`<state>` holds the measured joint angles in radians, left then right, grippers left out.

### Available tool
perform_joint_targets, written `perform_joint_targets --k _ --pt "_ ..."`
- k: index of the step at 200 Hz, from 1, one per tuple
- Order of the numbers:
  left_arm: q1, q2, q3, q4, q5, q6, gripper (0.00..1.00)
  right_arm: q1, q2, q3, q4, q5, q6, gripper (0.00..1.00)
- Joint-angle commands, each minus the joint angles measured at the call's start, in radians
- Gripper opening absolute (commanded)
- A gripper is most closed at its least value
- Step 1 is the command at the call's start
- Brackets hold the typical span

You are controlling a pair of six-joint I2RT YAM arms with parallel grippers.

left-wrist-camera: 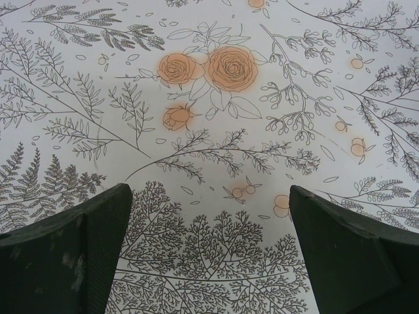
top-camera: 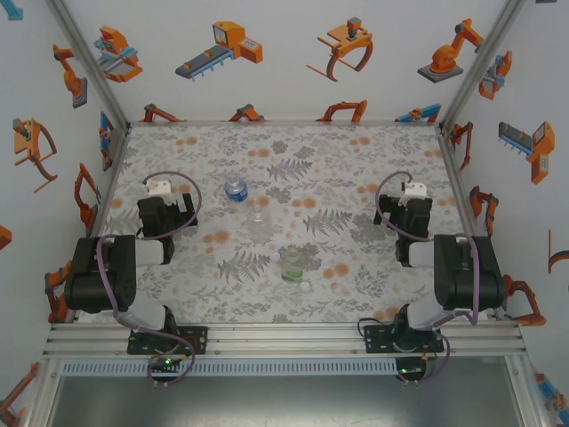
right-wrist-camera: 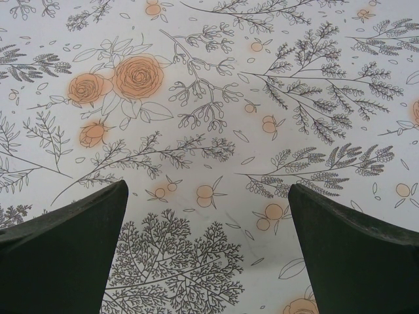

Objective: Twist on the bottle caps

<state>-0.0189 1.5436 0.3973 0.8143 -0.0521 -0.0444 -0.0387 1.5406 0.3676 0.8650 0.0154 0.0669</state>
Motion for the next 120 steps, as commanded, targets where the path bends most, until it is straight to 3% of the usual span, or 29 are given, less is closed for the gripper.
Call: perform_joint_targets --k 1,25,67,96,120 --pt "0.003 -0.006 0.017 0.007 0.014 0.010 0.97 -0.004 0.001 0.020 0.002 0.006 -0.004 0.99" --pt "-0.001 -0.010 0.019 0.009 0.002 0.012 0.97 -0.004 -0.039 0.035 -0.054 -0.009 -0.009 0.98" --pt "-0.031 -0.173 0.128 -0.303 -0.084 0.017 0.97 -0.002 -0.223 0.141 -0.348 -0.061 -0.022 0.96" --pt "-0.049 -0.325 0.182 -0.472 -0.069 -0.059 0.97 0.016 -0.352 0.212 -0.526 -0.217 -0.011 0.94" --pt "-0.050 -0.442 0.261 -0.673 0.028 -0.159 0.97 0.080 -0.455 0.272 -0.709 -0.355 -0.018 0.93"
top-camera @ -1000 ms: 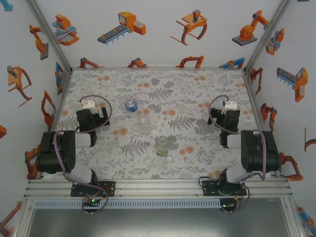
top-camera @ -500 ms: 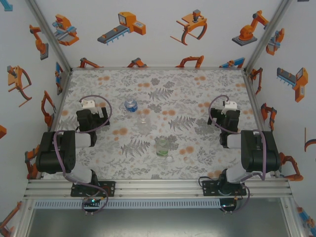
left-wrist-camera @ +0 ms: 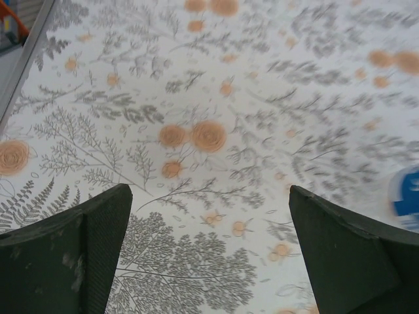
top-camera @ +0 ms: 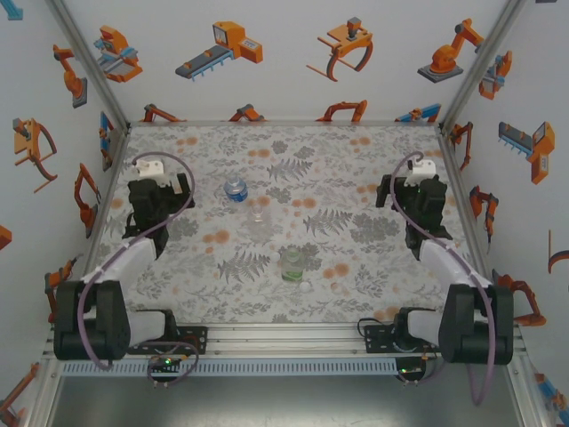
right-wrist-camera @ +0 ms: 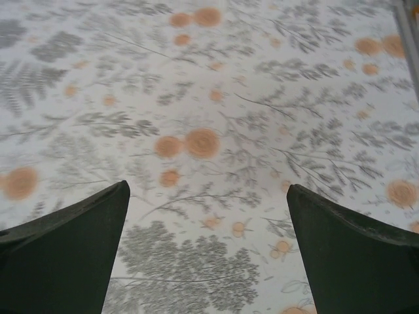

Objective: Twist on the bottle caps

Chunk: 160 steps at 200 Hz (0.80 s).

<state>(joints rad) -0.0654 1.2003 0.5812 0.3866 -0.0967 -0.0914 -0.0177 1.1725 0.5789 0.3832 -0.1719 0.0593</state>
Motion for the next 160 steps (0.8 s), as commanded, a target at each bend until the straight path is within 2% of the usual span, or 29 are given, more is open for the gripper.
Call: perform_joint_targets --k 1,31,74,95,125,138,160 --pt "-0.004 -0.103 0.083 -0.253 0.076 -0.114 0.97 0.062 -0.092 0.063 -0.235 -0.170 -0.011 0.93" --pt "-0.002 -0.181 0.210 -0.487 0.149 -0.161 0.97 0.220 -0.243 0.078 -0.395 -0.243 -0.064 0.93" --pt "-0.001 -0.142 0.416 -0.706 0.418 -0.079 0.97 0.407 -0.358 0.038 -0.462 -0.439 -0.144 0.92" --pt "-0.004 -0.120 0.418 -0.697 0.528 -0.021 0.97 0.474 -0.356 -0.009 -0.396 -0.497 -0.173 0.92" --pt "-0.005 -0.137 0.339 -0.625 0.576 -0.018 0.97 0.568 -0.316 -0.051 -0.283 -0.532 -0.187 0.92" --pt "-0.004 -0.149 0.292 -0.586 0.588 -0.019 0.97 0.623 -0.290 -0.065 -0.233 -0.510 -0.207 0.92" --pt "-0.008 -0.141 0.302 -0.617 0.598 -0.005 0.97 0.701 -0.225 -0.063 -0.182 -0.483 -0.243 0.93"
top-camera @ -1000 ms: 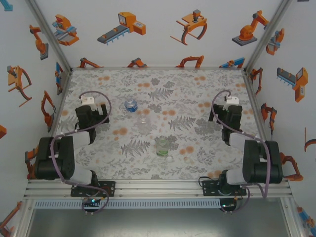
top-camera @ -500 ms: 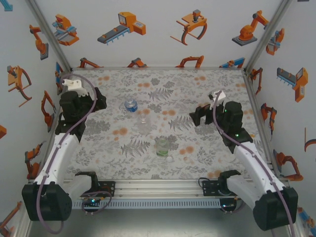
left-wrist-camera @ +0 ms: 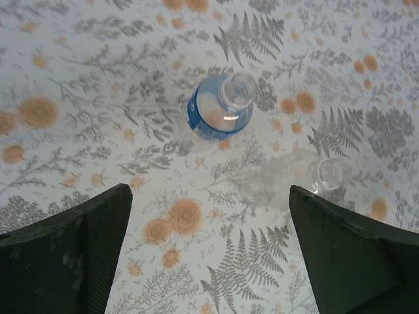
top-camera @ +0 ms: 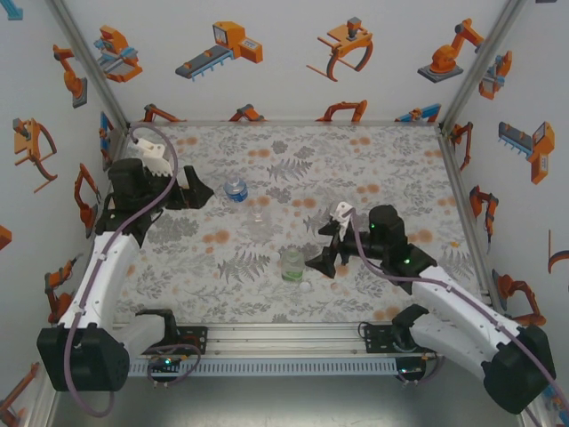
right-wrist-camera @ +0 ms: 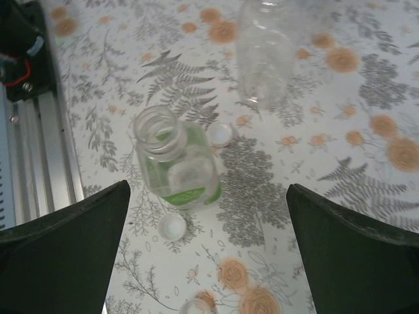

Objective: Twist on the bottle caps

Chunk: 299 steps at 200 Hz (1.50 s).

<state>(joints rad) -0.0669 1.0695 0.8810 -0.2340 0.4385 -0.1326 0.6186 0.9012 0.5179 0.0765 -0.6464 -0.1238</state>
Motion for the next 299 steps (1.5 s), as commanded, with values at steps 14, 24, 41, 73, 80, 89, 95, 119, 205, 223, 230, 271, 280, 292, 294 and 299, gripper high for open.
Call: perform_joint_targets --k 14,24,41,73,80,89,95,119,205,223,230,271,280,292,294,299 --pt "-0.007 0.000 0.005 0.003 0.076 0.033 0.97 0.098 0.100 -0.002 0.172 -0.007 -0.063 0.93" --pt "-0.007 0.007 0.012 -0.002 0.094 0.034 0.97 0.114 0.133 -0.009 0.217 -0.009 -0.065 0.93" --pt "-0.007 0.010 0.009 0.016 0.113 0.030 0.97 0.130 0.188 -0.016 0.278 -0.014 -0.069 0.93" --pt "-0.007 0.010 0.007 0.032 0.130 0.021 0.97 0.141 0.275 -0.040 0.374 -0.013 -0.078 0.92" --pt "-0.007 0.008 0.008 0.028 0.134 0.021 0.97 0.142 0.290 -0.052 0.407 -0.011 -0.071 0.92" --pt "-0.007 0.002 0.010 0.025 0.144 0.021 0.97 0.143 0.310 -0.062 0.432 -0.009 -0.063 0.92" --pt "-0.007 -0.003 0.011 0.024 0.154 0.020 0.97 0.144 0.324 -0.069 0.450 -0.009 -0.058 0.91" --pt "-0.008 -0.021 -0.002 0.033 0.152 0.020 0.97 0.148 0.373 -0.094 0.532 -0.009 -0.028 0.87" --pt "-0.017 -0.075 0.018 -0.030 0.059 0.036 0.97 0.151 0.327 -0.111 0.577 0.058 0.062 0.54" --pt "-0.017 -0.079 0.025 -0.007 0.099 0.012 0.97 0.151 0.275 -0.088 0.540 0.144 0.114 0.51" --pt "-0.017 -0.082 0.028 0.002 0.133 0.004 0.97 0.150 0.250 -0.077 0.522 0.168 0.135 0.49" --pt "-0.053 -0.094 0.033 0.097 0.365 -0.043 0.99 0.150 0.114 0.065 0.281 0.250 0.181 0.43" --pt "-0.074 -0.091 0.031 0.134 0.468 -0.031 0.99 0.150 0.095 0.115 0.212 0.260 0.181 0.43" --pt "-0.118 -0.083 0.040 0.161 0.537 -0.019 0.99 0.150 0.073 0.169 0.146 0.268 0.179 0.43" --pt "-0.128 -0.081 0.043 0.163 0.544 -0.015 0.99 0.150 0.070 0.177 0.137 0.269 0.180 0.43" --pt "-0.150 -0.077 0.051 0.165 0.561 -0.004 0.99 0.150 0.063 0.196 0.119 0.269 0.182 0.43"
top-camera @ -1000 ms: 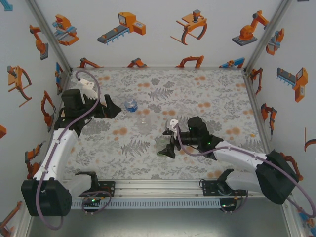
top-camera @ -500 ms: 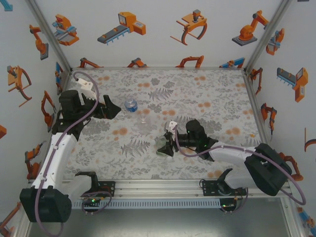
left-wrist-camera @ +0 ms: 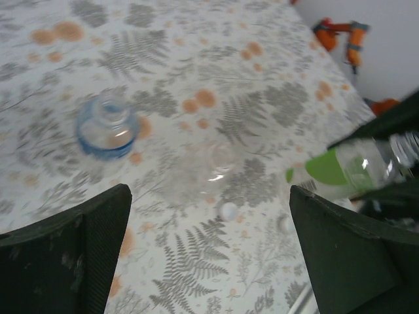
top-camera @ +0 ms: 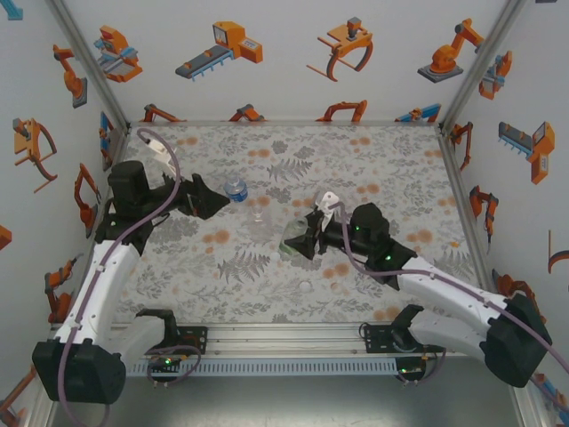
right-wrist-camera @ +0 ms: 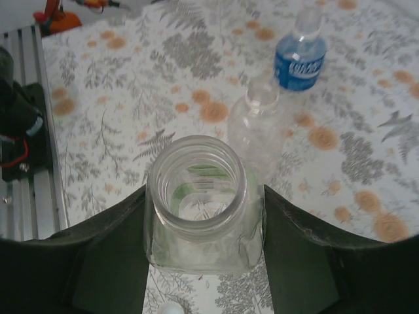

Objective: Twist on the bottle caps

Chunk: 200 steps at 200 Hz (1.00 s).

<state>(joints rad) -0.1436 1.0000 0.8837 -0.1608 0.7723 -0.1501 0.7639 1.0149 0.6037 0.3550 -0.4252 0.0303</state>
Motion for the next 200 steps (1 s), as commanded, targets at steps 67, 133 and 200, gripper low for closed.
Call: perform_joint_targets --k 67,133,200 --pt "-0.373 -0.040 0.035 0.258 0.227 0.209 0.98 0.005 -0.044 0.353 -0.246 -0.191 0.107 0.37" --pt "-0.515 0.052 0.080 0.400 0.204 0.136 0.99 0.005 0.011 0.445 -0.159 -0.356 0.201 0.31" --pt "-0.587 0.156 0.116 0.450 0.206 0.127 0.84 0.005 0.028 0.518 -0.234 -0.310 0.145 0.26"
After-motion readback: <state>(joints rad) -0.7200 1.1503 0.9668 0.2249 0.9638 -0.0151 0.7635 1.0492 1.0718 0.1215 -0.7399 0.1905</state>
